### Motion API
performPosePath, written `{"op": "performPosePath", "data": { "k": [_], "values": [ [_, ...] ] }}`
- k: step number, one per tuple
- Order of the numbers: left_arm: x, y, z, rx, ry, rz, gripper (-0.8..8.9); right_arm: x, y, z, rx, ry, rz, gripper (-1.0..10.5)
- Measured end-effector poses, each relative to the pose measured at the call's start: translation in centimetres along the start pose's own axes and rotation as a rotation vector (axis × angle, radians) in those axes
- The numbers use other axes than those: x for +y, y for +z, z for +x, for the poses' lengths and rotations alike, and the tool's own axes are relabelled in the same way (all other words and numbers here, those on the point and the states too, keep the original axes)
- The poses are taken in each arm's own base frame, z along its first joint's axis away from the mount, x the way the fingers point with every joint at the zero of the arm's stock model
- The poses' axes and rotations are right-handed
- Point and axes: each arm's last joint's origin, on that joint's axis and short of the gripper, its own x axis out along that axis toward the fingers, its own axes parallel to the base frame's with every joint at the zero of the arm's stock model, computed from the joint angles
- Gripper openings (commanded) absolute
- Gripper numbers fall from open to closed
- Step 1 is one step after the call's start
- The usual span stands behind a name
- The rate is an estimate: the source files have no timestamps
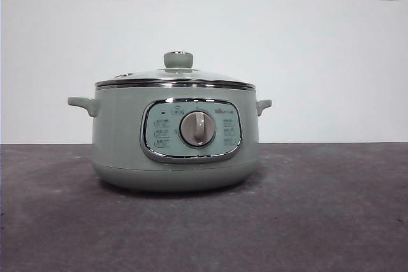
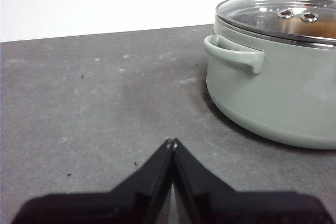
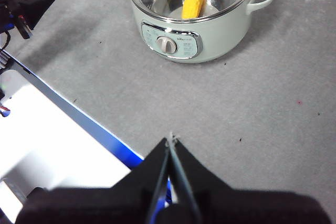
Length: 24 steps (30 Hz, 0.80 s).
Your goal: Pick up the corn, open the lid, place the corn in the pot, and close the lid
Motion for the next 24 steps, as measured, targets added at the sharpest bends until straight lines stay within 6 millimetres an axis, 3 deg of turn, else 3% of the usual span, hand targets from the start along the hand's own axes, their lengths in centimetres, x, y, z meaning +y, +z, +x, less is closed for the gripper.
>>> {"op": "performPosePath", "data": {
  "k": [6,11,17,20,24],
  "values": [
    [0.0,0.0,0.0,0.0,0.0,0.0,-0.02,-0.1,0.0,0.0,-0.003,-0.012,0.003,0.0],
    [0.0,0.0,0.0,0.002,0.0,0.0,-0.02,-1.2,-0.1,-0.5,-0.056,-0.2,0.024,0.0],
    [0.0,0.0,0.0,0.004,0.0,-0.001,-0.02,-2.6,-0.3,-1.3,-0.424,-0.393,0.105,0.0],
    [0.0,0.0,0.0,0.004,0.0,-0.001,-0.02,-3.5,-1.7,-0.1,-0.566,-0.521,0.051,0.0],
    [0.0,0.0,0.0,0.004,0.0,-0.001,-0.02,-4.8,-3.9,3.0,-0.638,-0.597,0.009,0.0]
  ]
}}
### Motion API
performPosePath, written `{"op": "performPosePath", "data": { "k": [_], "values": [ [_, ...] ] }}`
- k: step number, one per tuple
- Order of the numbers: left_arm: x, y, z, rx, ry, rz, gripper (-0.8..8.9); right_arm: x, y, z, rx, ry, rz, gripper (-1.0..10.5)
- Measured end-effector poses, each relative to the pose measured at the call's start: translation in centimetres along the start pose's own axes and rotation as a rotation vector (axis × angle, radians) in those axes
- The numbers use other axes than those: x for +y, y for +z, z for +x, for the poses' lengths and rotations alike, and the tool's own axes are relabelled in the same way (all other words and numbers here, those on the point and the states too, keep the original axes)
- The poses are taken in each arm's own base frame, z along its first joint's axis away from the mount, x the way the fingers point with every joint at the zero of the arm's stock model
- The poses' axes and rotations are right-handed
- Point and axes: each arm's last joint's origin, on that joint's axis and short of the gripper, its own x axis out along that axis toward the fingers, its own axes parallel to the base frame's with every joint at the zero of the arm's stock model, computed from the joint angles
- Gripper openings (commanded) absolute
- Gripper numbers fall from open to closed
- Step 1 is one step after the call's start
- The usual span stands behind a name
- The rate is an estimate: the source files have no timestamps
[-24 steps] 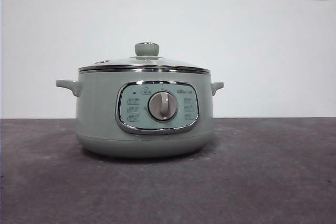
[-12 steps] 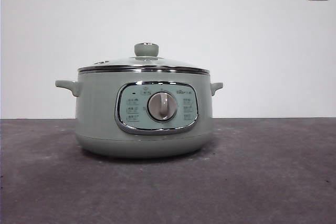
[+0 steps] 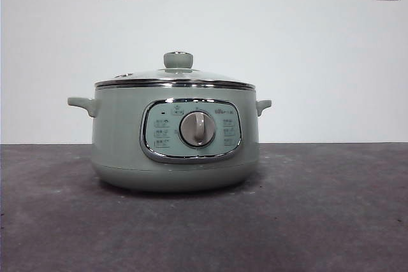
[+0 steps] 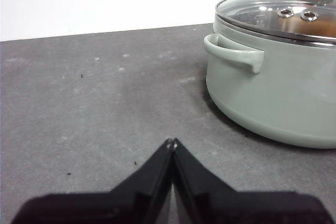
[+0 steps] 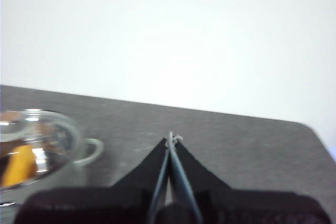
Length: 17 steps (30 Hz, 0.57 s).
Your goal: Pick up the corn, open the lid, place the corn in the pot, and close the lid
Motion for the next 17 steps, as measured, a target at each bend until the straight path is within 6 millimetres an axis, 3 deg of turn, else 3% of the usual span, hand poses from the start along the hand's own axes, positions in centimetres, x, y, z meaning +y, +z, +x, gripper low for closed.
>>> {"op": "performPosePath", "data": {
  "k": [9,14,17],
  "values": [
    [0.0,0.0,0.0,0.0,0.0,0.0,-0.02,0.8,-11.4,3.3,-0.04,-0.037,-0.008,0.0],
    [0.0,0.0,0.0,0.0,0.0,0.0,-0.02,1.3,-16.3,3.9,-0.015,-0.042,0.035,0.0],
    [0.0,0.0,0.0,0.001,0.0,0.0,-0.02,1.5,-18.3,4.5,0.037,-0.045,0.065,0.0]
  ]
}}
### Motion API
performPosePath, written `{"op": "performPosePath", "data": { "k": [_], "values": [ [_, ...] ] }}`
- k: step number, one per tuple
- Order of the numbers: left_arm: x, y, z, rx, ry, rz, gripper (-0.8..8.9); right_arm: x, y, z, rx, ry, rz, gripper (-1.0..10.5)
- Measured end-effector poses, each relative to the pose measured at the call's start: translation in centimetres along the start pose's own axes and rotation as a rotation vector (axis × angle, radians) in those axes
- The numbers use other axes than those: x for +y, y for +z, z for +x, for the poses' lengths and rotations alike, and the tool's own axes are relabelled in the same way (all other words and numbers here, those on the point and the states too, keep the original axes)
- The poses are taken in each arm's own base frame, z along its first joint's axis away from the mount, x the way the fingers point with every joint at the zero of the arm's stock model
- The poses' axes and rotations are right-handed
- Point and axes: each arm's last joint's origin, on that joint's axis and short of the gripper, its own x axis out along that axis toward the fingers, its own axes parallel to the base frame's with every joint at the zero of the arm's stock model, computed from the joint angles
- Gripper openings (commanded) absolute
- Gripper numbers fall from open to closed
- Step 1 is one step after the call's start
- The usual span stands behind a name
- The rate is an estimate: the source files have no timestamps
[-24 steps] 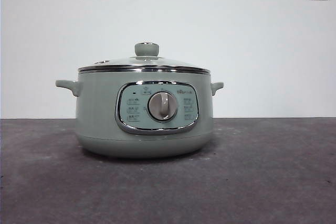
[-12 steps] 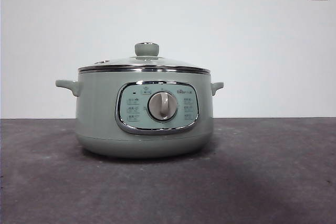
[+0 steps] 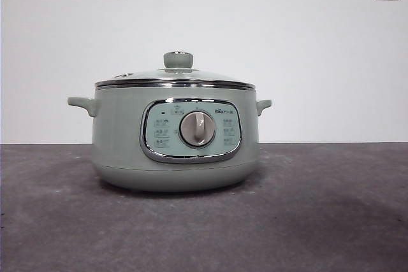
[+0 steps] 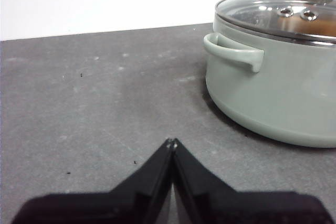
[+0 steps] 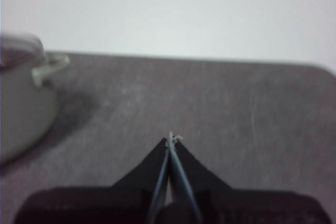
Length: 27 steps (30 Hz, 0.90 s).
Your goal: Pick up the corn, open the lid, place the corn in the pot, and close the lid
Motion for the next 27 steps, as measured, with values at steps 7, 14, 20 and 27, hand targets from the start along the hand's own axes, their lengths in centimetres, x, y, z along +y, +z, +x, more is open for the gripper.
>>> {"op": "performPosePath", "data": {
  "k": [7,14,20,27],
  "values": [
    [0.02,-0.1,0.08,0.014,0.0,-0.003,-0.02,0.02,-1.48,0.15,0.096,-0.015,0.03,0.0],
    [0.02,-0.19,0.16,0.027,-0.001,-0.005,-0.02,0.01,-1.51,0.15,0.099,-0.021,0.048,0.0],
    [0.03,-0.23,0.2,0.033,-0.001,-0.006,-0.02,0.0,-1.52,0.15,0.099,-0.023,0.049,0.0],
    [0.03,-0.23,0.2,0.033,-0.001,-0.006,-0.02,0.0,-1.52,0.15,0.099,-0.023,0.051,0.0]
  ]
}}
